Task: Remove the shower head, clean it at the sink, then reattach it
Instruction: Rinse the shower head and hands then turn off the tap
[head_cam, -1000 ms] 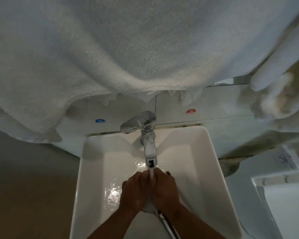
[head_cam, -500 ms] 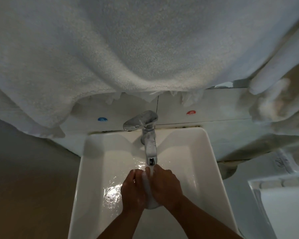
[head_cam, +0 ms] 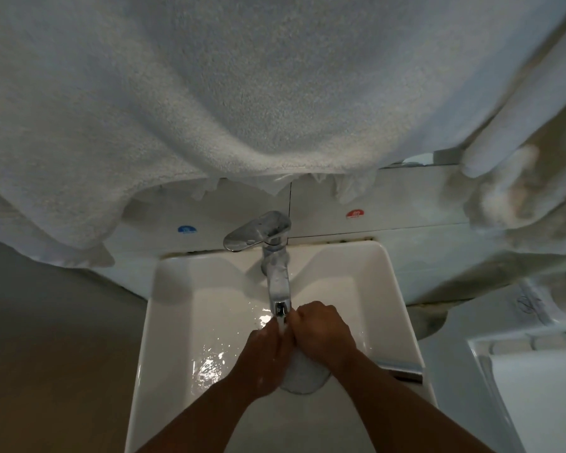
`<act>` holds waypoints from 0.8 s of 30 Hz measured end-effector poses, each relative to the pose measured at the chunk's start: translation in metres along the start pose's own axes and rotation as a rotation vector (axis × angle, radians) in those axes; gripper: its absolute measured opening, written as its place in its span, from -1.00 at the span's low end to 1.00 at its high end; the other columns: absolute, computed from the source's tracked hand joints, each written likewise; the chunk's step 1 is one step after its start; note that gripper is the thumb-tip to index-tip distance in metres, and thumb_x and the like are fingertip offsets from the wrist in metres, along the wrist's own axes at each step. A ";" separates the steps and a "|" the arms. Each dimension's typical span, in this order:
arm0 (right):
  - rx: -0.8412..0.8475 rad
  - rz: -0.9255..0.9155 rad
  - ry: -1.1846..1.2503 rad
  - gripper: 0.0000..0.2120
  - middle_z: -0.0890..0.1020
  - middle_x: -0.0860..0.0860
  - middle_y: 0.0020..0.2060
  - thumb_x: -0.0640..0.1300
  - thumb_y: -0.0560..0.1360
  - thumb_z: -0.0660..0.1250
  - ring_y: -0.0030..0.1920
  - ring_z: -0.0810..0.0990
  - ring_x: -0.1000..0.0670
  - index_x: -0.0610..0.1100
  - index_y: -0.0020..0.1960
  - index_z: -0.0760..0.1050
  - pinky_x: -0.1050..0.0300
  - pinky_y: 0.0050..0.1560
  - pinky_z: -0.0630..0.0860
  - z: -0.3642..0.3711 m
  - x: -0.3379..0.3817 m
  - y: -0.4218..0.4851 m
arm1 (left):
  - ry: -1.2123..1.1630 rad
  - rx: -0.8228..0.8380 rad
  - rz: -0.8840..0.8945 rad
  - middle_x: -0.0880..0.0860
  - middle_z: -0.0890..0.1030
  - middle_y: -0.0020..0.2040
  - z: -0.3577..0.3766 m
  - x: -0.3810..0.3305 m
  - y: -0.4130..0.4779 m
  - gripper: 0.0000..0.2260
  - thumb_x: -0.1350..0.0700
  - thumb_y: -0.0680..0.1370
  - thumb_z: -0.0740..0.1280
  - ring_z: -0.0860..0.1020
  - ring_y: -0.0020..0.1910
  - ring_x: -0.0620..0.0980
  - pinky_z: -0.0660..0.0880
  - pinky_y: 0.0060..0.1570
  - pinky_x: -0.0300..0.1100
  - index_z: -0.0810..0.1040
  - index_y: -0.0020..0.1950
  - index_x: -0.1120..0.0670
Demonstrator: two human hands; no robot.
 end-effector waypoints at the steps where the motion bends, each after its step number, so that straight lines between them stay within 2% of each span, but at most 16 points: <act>1: 0.058 -0.017 -0.057 -0.35 0.58 -0.16 -0.16 0.17 0.49 -0.23 -0.08 0.63 -0.29 -0.19 -0.07 0.52 -0.07 -0.14 0.57 0.003 0.006 0.000 | 0.026 -0.032 0.035 0.00 0.69 -0.10 0.000 0.005 -0.005 -0.66 -0.15 0.64 0.10 0.66 -0.14 -0.01 0.56 -0.13 0.00 0.54 0.14 0.03; 2: 0.081 0.017 -0.058 -0.33 0.58 -0.18 -0.09 0.19 0.51 -0.20 0.07 0.62 -0.30 -0.21 0.03 0.54 -0.07 0.00 0.55 0.005 0.010 0.001 | 0.015 -0.072 0.066 -0.02 0.68 -0.13 -0.001 0.009 -0.009 -0.67 -0.15 0.64 0.09 0.66 -0.18 -0.03 0.55 -0.19 -0.04 0.53 0.14 0.02; 4: 0.146 0.188 0.012 -0.53 0.61 -0.16 0.01 0.18 0.61 0.10 0.19 0.60 -0.24 -0.19 0.13 0.54 -0.02 0.11 0.52 0.014 0.016 0.004 | -0.046 -0.157 0.094 -0.11 0.65 -0.20 -0.008 0.008 -0.015 -0.74 -0.17 0.65 0.09 0.62 -0.26 -0.18 0.49 -0.27 -0.25 0.49 0.06 -0.08; 5: 0.151 0.214 0.078 -0.57 0.64 -0.13 0.04 0.20 0.60 0.20 0.16 0.62 -0.19 -0.15 0.13 0.55 0.01 0.12 0.52 0.014 0.022 0.004 | -0.078 -0.189 0.083 -0.13 0.65 -0.20 -0.011 0.007 -0.017 -0.77 -0.16 0.67 0.10 0.62 -0.25 -0.21 0.47 -0.27 -0.33 0.49 0.06 -0.09; 7: 0.137 0.188 0.259 -0.64 0.68 -0.01 -0.07 0.26 0.59 0.18 -0.03 0.66 -0.07 0.00 0.02 0.56 0.08 0.01 0.54 0.018 0.028 -0.002 | -0.132 -0.232 0.018 -0.15 0.69 -0.10 -0.016 0.013 -0.021 -0.78 -0.09 0.68 0.13 0.65 -0.14 -0.25 0.51 -0.20 -0.35 0.51 0.16 -0.06; 8: 0.173 0.109 0.261 -0.69 0.66 0.03 -0.14 0.25 0.60 0.15 -0.14 0.64 -0.02 0.06 -0.01 0.51 0.12 -0.07 0.53 0.020 0.030 -0.007 | -0.146 -0.253 -0.023 -0.16 0.70 -0.04 -0.019 0.018 -0.023 -0.79 -0.05 0.68 0.16 0.66 -0.09 -0.26 0.54 -0.13 -0.34 0.51 0.20 -0.04; 10: 0.093 -0.178 0.082 -0.74 0.66 -0.03 -0.11 0.19 0.62 0.11 -0.21 0.66 -0.08 0.05 0.14 0.39 0.07 -0.20 0.51 0.027 0.025 -0.013 | -0.162 -0.302 -0.083 -0.21 0.68 0.05 -0.023 0.032 -0.029 -0.83 -0.02 0.68 0.20 0.64 -0.01 -0.28 0.52 -0.03 -0.39 0.52 0.22 -0.08; 12: 0.097 -0.267 -0.156 -0.55 0.68 -0.13 -0.03 0.28 0.63 0.00 -0.11 0.68 -0.20 -0.01 0.27 0.38 -0.04 -0.13 0.53 0.024 0.020 -0.016 | -0.124 -0.365 -0.126 -0.27 0.64 0.04 -0.026 0.040 -0.036 -0.85 -0.09 0.66 0.19 0.61 -0.03 -0.32 0.46 -0.05 -0.50 0.50 0.18 -0.16; 14: 0.067 -0.240 -0.269 -0.32 0.68 -0.14 -0.06 0.43 0.58 -0.15 -0.04 0.67 -0.21 -0.07 0.24 0.44 -0.03 -0.07 0.47 0.025 0.017 -0.016 | -0.153 -0.395 -0.134 -0.22 0.66 0.04 -0.023 0.045 -0.039 -0.77 -0.10 0.62 0.18 0.61 0.00 -0.32 0.52 -0.01 -0.35 0.55 0.16 -0.10; 16: 0.061 -0.169 -0.262 -0.23 0.67 -0.09 -0.16 0.51 0.49 -0.21 -0.12 0.67 -0.15 -0.03 0.09 0.51 0.04 -0.16 0.40 0.024 0.023 -0.015 | -0.256 -0.426 -0.154 -0.12 0.69 0.08 -0.022 0.046 -0.039 -0.68 -0.14 0.60 0.20 0.63 0.05 -0.22 0.55 0.09 -0.15 0.59 0.19 -0.01; 18: 0.031 -0.040 -0.057 -0.33 0.57 -0.02 -0.32 0.55 0.46 -0.14 -0.31 0.54 0.03 0.06 -0.17 0.48 0.15 -0.27 0.34 0.030 0.024 -0.015 | -0.397 -0.442 -0.210 -0.04 0.71 0.07 -0.026 0.046 -0.033 -0.60 -0.24 0.52 0.26 0.65 0.07 -0.08 0.55 0.10 -0.10 0.61 0.18 0.00; 19: 0.032 -0.024 -0.017 -0.46 0.52 0.02 -0.34 0.51 0.50 0.01 -0.37 0.47 0.07 0.08 -0.20 0.44 0.18 -0.31 0.36 0.034 0.025 -0.016 | -0.406 -0.447 -0.222 -0.06 0.71 0.05 -0.030 0.047 -0.031 -0.59 -0.27 0.48 0.29 0.66 0.05 -0.07 0.56 0.08 -0.10 0.62 0.15 -0.03; 21: -0.049 -0.278 -0.109 -0.69 0.54 0.05 -0.21 0.29 0.47 0.32 -0.44 0.51 0.02 0.07 -0.03 0.45 0.16 -0.44 0.46 0.034 0.026 -0.013 | -0.300 -0.486 -0.221 -0.14 0.72 -0.02 -0.043 0.051 -0.029 -0.67 -0.26 0.48 0.32 0.67 0.01 -0.10 0.56 0.03 -0.10 0.64 0.09 -0.10; 22: -0.042 -0.475 -0.240 -0.68 0.56 0.01 -0.13 0.20 0.47 0.38 -0.44 0.56 -0.04 0.05 0.08 0.43 0.14 -0.51 0.49 0.041 0.016 -0.010 | -0.254 -0.514 -0.219 -0.14 0.73 -0.03 -0.049 0.056 -0.030 -0.75 -0.21 0.51 0.35 0.67 0.01 -0.09 0.56 0.04 -0.11 0.65 0.06 -0.11; 23: 0.102 -0.611 -0.335 -0.68 0.56 -0.02 -0.04 0.15 0.52 0.35 -0.36 0.62 -0.11 0.04 0.18 0.41 0.08 -0.48 0.55 0.041 0.008 -0.004 | -0.238 -0.536 -0.235 -0.11 0.73 -0.03 -0.055 0.062 -0.031 -0.83 -0.13 0.53 0.39 0.67 0.02 -0.05 0.55 0.05 -0.12 0.65 0.04 -0.11; 24: 0.286 -0.632 -0.403 -0.71 0.57 -0.03 0.04 0.17 0.58 0.27 -0.22 0.66 -0.15 0.08 0.24 0.42 0.00 -0.36 0.60 0.032 0.004 0.002 | -0.236 -0.553 -0.254 -0.07 0.73 -0.02 -0.059 0.069 -0.033 -0.89 -0.07 0.53 0.41 0.67 0.03 0.01 0.54 0.05 -0.13 0.65 0.02 -0.12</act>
Point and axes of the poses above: each hand's wrist, its own y-axis towards the middle knuckle, its own z-axis out of the palm, x = y × z, the point moved 2 cm from there along y, towards the middle knuckle
